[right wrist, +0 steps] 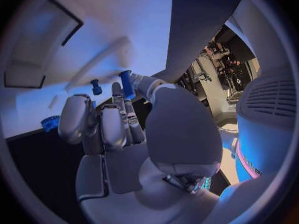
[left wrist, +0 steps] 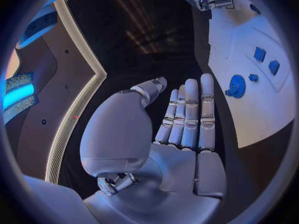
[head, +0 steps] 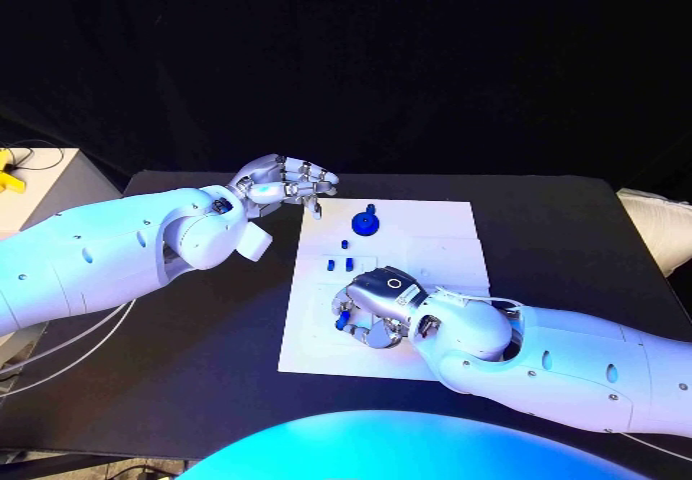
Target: Assemble the parts on the task board
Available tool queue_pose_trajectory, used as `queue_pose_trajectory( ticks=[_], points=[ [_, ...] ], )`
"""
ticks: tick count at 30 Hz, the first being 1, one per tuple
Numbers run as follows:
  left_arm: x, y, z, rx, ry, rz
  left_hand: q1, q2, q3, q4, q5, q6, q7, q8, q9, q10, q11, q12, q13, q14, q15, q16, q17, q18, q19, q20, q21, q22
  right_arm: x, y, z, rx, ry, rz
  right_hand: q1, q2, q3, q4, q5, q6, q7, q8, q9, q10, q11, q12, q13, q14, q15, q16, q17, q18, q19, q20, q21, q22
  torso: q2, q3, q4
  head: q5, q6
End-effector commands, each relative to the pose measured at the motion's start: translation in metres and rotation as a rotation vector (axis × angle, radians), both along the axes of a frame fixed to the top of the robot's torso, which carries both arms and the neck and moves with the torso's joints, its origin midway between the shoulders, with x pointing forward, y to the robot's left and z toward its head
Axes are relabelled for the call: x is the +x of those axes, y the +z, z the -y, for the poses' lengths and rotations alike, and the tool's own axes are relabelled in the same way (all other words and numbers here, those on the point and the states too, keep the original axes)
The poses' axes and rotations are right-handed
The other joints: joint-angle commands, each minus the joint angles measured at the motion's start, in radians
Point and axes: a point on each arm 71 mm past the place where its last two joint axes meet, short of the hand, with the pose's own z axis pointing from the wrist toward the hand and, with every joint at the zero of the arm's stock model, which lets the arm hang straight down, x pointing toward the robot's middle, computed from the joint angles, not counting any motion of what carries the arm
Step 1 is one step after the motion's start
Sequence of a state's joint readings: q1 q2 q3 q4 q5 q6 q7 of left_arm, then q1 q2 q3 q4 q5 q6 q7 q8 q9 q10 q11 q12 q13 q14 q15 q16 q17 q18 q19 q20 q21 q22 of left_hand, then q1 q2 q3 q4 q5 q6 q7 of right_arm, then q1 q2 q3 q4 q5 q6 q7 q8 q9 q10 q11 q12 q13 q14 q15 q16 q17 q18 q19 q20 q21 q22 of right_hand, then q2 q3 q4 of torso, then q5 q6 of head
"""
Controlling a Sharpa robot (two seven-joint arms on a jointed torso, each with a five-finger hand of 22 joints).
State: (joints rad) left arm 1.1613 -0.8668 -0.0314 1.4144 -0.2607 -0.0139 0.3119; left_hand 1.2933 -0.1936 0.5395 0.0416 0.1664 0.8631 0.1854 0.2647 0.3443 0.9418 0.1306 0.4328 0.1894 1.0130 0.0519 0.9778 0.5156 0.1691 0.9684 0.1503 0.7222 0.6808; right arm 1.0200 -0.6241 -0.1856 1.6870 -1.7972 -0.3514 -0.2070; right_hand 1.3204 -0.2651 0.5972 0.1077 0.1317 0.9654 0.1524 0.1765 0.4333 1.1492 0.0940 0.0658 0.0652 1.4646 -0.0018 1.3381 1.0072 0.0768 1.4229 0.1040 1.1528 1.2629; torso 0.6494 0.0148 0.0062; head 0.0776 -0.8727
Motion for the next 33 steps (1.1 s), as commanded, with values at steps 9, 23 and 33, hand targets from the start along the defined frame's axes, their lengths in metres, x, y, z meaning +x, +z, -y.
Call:
queue_pose_trajectory(
  ticks=[9,23,33],
  points=[
    [-0.0007,0.0004,0.0021,-0.015,-0.017,-0.003,0.009,0.002,-0.005,-0.001,-0.004,-0.004,0.003,-0.003,0.001,-0.006,-0.003,-0.002,-0.001,-0.002,0.006,-0.004,-0.001,0.014,0.008,0.001,-0.004,-0.001,-0.0019,0.0056,0.0015,0.069,0.001,0.025,0.004,-0.013,-0.023,-0.002,0.002,-0.018,0.0,-0.011,-0.005,-0.023,0.0,0.01,0.002,-0.008,0.009,-0.01,-0.014,0.016,-0.014,0.001,-0.022,-0.013,0.0,0.0004,0.0002,-0.001,0.0],
    [-0.0007,0.0,0.0018,-0.014,-0.017,-0.005,0.009,0.002,-0.005,-0.001,-0.004,-0.004,0.003,-0.003,0.001,-0.006,-0.003,-0.002,-0.001,-0.002,0.006,-0.004,-0.001,0.014,0.008,0.001,-0.004,-0.001,-0.0053,0.0085,0.0091,0.106,-0.02,-0.022,0.01,0.0,-0.022,0.003,0.001,-0.011,-0.006,-0.015,-0.011,0.057,-0.017,0.072,0.016,-0.001,-0.004,-0.002,0.0,0.01,0.003,-0.009,0.006,0.01,0.0,0.0,-0.0005,-0.002,0.0],
    [-0.0006,-0.0002,0.0015,-0.013,-0.015,-0.006,0.009,0.002,-0.005,-0.001,-0.004,-0.004,0.003,-0.003,0.001,-0.006,-0.003,-0.002,-0.001,-0.002,0.006,-0.004,-0.001,0.014,0.008,0.001,-0.004,-0.001,-0.0081,0.0099,0.0078,0.113,-0.014,-0.036,0.009,0.0,-0.021,0.004,0.001,-0.009,-0.008,-0.015,-0.011,0.067,-0.019,0.078,0.017,0.0,-0.006,0.001,0.006,0.009,0.005,-0.01,0.012,0.014,0.0,0.0004,0.0003,-0.004,0.0]
  ],
)
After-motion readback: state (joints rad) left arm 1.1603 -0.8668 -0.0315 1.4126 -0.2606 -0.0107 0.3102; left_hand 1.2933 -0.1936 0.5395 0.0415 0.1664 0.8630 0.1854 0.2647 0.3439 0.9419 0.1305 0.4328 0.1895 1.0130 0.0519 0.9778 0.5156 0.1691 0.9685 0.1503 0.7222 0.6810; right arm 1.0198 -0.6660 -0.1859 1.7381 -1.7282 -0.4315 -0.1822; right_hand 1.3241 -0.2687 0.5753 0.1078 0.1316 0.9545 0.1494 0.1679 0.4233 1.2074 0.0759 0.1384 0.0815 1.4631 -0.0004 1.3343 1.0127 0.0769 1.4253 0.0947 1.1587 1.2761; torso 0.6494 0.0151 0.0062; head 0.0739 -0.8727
